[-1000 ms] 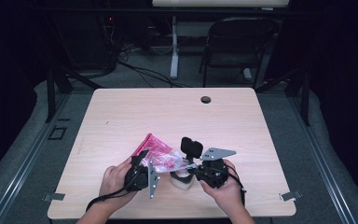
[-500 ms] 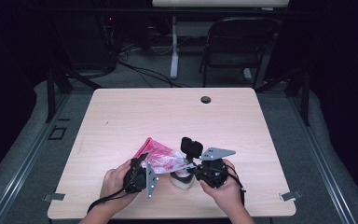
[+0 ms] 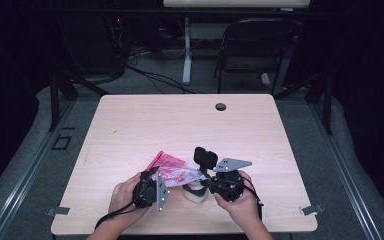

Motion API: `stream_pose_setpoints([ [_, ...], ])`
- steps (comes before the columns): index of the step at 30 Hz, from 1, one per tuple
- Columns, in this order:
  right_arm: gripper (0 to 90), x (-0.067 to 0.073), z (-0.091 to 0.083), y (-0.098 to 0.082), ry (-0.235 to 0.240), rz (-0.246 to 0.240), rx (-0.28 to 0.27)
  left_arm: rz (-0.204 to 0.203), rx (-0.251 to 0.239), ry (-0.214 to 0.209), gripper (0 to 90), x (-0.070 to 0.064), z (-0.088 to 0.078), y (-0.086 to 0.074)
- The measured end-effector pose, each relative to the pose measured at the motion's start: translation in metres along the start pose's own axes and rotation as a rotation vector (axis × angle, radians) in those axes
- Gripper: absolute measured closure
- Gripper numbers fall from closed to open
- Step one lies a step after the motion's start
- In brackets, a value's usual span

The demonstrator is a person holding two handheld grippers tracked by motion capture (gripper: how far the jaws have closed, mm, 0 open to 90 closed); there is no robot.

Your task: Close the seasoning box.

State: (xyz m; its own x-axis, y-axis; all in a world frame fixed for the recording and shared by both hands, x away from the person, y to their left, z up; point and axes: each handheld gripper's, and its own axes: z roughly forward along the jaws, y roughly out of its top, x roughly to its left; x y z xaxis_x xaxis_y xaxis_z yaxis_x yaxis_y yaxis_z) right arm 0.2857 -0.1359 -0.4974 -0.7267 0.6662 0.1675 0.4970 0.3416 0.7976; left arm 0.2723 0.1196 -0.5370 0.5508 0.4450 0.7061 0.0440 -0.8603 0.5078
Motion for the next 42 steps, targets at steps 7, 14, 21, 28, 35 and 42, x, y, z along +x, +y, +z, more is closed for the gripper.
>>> stream_pose_setpoints([
  [7, 89.6, 0.001, 0.0, 0.001, 0.0, -0.005, 0.001, -0.02, 0.002, -0.019, 68.5, -0.002, 0.002, -0.002],
  [14, 89.6, 0.002, 0.0, 0.002, -0.001, -0.012, 0.002, -0.036, 0.013, -0.055, 68.5, -0.003, 0.005, -0.005],
  [21, 89.1, 0.004, 0.001, 0.003, -0.005, -0.024, 0.002, -0.055, 0.02, -0.082, 68.3, -0.005, 0.009, -0.008],
  [28, 84.3, 0.006, -0.001, 0.006, 0.007, -0.026, -0.02, -0.064, 0.033, -0.114, 70.6, -0.005, 0.013, -0.01],
  [35, 70.8, 0.006, -0.001, 0.006, 0.027, -0.012, -0.056, -0.101, 0.026, -0.158, 73.2, -0.004, 0.016, -0.014],
  [42, 60.5, 0.007, -0.001, 0.006, 0.039, 0.004, -0.086, -0.124, 0.026, -0.179, 73.6, -0.003, 0.018, -0.017],
])
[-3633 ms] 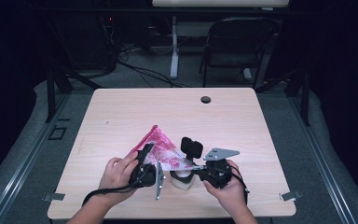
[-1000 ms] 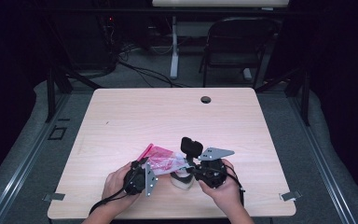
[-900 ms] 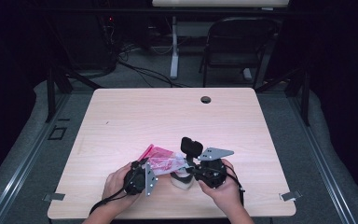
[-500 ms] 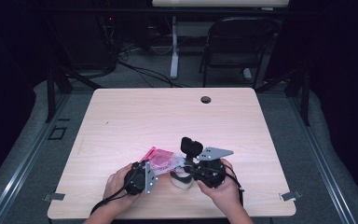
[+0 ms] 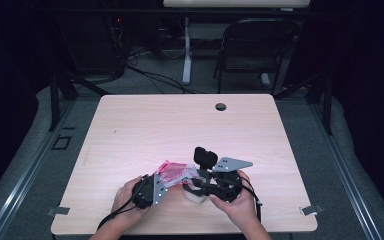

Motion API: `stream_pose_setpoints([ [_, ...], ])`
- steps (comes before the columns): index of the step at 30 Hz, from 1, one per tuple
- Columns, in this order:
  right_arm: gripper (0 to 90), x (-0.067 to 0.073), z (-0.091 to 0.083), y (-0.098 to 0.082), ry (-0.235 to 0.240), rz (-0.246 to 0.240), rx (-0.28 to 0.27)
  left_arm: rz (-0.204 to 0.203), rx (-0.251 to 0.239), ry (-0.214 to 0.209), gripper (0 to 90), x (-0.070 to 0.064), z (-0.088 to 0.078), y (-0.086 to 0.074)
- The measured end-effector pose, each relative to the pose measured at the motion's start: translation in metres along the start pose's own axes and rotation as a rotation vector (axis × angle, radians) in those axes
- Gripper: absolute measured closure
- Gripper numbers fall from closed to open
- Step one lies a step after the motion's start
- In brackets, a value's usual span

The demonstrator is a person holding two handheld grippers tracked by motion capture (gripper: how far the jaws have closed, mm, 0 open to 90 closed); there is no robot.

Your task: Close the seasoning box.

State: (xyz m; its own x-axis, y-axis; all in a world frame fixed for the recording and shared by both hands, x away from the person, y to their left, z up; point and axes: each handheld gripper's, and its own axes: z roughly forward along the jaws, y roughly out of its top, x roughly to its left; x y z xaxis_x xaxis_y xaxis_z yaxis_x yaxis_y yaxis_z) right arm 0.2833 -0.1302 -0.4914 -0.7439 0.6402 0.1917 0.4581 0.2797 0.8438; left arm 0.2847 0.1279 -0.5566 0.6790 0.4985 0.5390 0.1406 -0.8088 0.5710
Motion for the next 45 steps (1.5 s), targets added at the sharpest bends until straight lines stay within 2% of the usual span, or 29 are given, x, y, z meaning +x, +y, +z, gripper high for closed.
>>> stream_pose_setpoints([
  [12, 51.4, 0.0, -0.002, 0.0, -0.007, -0.002, -0.013, -0.068, -0.004, -0.059, 74.0, 0.003, 0.003, -0.004],
  [25, 49.9, -0.001, -0.003, -0.001, -0.01, 0.007, 0.002, -0.092, -0.012, -0.086, 74.1, 0.004, 0.006, -0.007],
  [31, 49.9, -0.003, -0.006, -0.001, -0.014, 0.011, -0.012, -0.115, -0.016, -0.104, 74.2, 0.006, 0.006, -0.009],
  [41, 50.2, -0.004, -0.009, 0.0, -0.016, 0.008, -0.025, -0.196, -0.039, -0.133, 74.6, 0.014, 0.008, -0.013],
  [45, 50.2, -0.004, -0.01, 0.0, -0.016, 0.016, -0.04, -0.216, -0.038, -0.153, 74.6, 0.017, 0.008, -0.015],
])
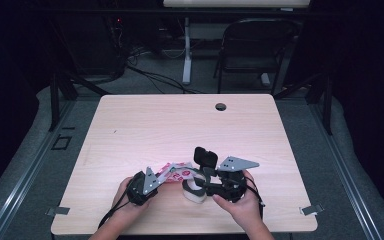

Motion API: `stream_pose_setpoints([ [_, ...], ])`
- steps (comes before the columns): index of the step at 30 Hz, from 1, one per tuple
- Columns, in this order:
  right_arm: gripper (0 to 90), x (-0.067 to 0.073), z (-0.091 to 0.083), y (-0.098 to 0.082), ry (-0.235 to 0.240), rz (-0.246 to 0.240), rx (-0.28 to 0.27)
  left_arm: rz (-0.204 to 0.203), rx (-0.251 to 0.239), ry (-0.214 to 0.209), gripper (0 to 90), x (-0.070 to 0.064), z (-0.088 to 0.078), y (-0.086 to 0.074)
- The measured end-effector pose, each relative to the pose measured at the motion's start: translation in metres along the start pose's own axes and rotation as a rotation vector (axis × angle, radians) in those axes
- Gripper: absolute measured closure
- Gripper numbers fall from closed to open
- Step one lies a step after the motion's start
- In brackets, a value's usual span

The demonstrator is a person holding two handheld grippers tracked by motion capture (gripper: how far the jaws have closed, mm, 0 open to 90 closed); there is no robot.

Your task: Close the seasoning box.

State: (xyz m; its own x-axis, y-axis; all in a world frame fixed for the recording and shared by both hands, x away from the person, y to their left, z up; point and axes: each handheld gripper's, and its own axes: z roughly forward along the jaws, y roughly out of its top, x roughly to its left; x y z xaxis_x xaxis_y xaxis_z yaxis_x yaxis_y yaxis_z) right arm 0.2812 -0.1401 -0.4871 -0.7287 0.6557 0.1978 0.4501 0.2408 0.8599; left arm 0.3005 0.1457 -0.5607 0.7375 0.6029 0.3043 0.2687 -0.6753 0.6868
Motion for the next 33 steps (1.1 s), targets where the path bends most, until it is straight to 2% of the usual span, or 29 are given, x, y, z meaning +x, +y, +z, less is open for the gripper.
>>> stream_pose_setpoints([
  [7, 50.8, -0.001, -0.001, 0.0, -0.002, 0.005, 0.001, -0.088, -0.023, -0.033, 74.7, 0.009, 0.0, -0.003],
  [11, 51.7, -0.003, 0.0, -0.001, -0.009, 0.012, 0.001, -0.123, -0.026, -0.041, 74.8, 0.014, 0.0, -0.005],
  [21, 52.9, -0.006, 0.0, -0.003, -0.018, 0.018, 0.009, -0.253, -0.056, -0.087, 75.1, 0.029, 0.0, -0.011],
  [29, 53.1, -0.008, -0.002, -0.004, -0.022, 0.024, 0.002, -0.303, -0.072, -0.106, 75.4, 0.034, -0.001, -0.014],
  [33, 53.1, -0.009, -0.001, -0.004, -0.019, 0.027, 0.006, -0.314, -0.077, -0.106, 75.6, 0.036, -0.002, -0.014],
])
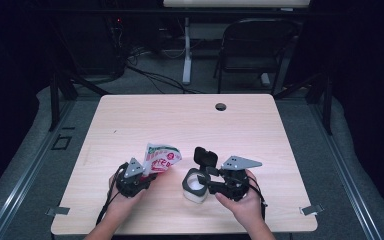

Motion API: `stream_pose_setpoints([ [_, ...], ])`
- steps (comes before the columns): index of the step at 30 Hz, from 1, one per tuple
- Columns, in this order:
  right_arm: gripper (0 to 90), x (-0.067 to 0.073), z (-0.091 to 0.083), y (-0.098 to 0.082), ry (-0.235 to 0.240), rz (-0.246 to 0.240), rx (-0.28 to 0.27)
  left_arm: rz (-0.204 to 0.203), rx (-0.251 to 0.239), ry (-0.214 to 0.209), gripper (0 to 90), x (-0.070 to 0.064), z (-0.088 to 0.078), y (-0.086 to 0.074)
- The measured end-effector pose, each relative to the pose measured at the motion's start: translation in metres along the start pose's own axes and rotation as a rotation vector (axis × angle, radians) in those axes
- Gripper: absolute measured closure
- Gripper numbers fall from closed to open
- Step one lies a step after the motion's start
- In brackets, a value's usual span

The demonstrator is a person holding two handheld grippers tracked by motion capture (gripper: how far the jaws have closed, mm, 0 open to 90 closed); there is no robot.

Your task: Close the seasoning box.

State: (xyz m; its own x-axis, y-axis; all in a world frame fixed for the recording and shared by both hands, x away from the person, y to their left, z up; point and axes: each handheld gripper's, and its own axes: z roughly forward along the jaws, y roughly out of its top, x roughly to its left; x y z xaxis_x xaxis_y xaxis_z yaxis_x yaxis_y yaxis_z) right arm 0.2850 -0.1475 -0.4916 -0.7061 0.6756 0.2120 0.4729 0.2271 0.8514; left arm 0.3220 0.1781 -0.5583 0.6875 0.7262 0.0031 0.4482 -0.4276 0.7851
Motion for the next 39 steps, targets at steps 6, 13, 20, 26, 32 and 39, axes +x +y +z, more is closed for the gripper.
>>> stream_pose_setpoints([
  [6, 53.1, -0.001, 0.0, -0.001, -0.01, 0.0, -0.001, -0.015, -0.011, 0.007, 75.9, 0.003, -0.001, 0.0],
  [13, 53.2, -0.003, -0.001, -0.001, -0.016, 0.002, 0.001, -0.03, -0.016, 0.012, 76.0, 0.007, -0.003, 0.0],
  [20, 53.2, -0.003, -0.001, 0.0, -0.018, 0.006, -0.005, -0.054, -0.035, 0.037, 76.0, 0.014, -0.013, 0.0],
  [26, 53.1, -0.003, 0.002, 0.001, -0.011, 0.006, -0.004, -0.096, -0.048, 0.074, 76.1, 0.024, -0.024, -0.003],
  [32, 53.1, -0.004, 0.004, 0.002, -0.008, 0.012, -0.009, -0.149, -0.069, 0.129, 76.0, 0.037, -0.035, -0.007],
  [39, 53.1, -0.004, 0.005, 0.003, -0.003, 0.009, -0.005, -0.21, -0.072, 0.205, 76.0, 0.054, -0.047, -0.013],
])
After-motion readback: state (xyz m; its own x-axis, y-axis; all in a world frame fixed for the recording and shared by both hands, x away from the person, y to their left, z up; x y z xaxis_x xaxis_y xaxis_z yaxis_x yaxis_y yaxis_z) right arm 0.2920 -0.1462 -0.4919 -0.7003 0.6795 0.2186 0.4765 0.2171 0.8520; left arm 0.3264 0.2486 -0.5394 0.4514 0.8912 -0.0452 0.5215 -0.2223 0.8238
